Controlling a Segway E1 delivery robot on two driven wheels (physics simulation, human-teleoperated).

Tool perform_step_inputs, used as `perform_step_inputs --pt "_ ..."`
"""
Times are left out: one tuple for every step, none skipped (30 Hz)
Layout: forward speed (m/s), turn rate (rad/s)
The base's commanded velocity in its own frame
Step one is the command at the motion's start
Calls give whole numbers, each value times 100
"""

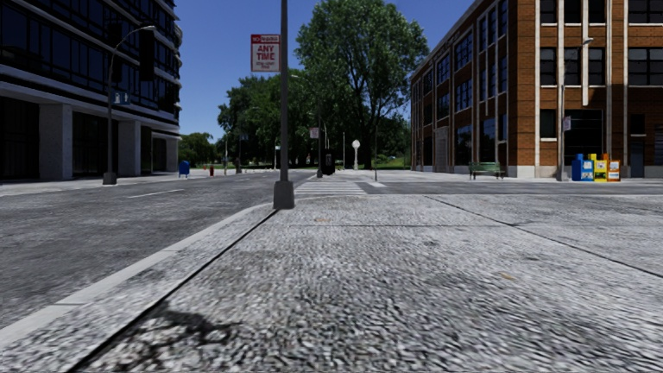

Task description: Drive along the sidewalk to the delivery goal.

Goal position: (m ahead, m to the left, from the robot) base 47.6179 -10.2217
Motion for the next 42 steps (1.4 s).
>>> perform_step_inputs --pt "200 0" --pt "200 0" --pt "200 0" --pt "200 0" --pt "200 0" --pt "200 0" --pt "200 0" --pt "200 0" --pt "200 0" --pt "200 0" --pt "200 0" --pt "200 0" --pt "200 0" --pt "200 0" --pt "200 0" --pt "200 0" --pt "200 0" --pt "200 0" --pt "200 0" --pt "200 0" --pt "200 0" --pt "200 0" --pt "200 0" --pt "200 0" --pt "200 -6" --pt "200 -8" --pt "200 -8" --pt "200 -9" --pt "200 -9" --pt "200 -9" --pt "200 -9" --pt "200 -9" --pt "200 -9" --pt "200 -7" --pt "200 0" --pt "200 0" --pt "200 0" --pt "200 0" --pt "200 0" --pt "200 0" --pt "200 0" --pt "200 0"
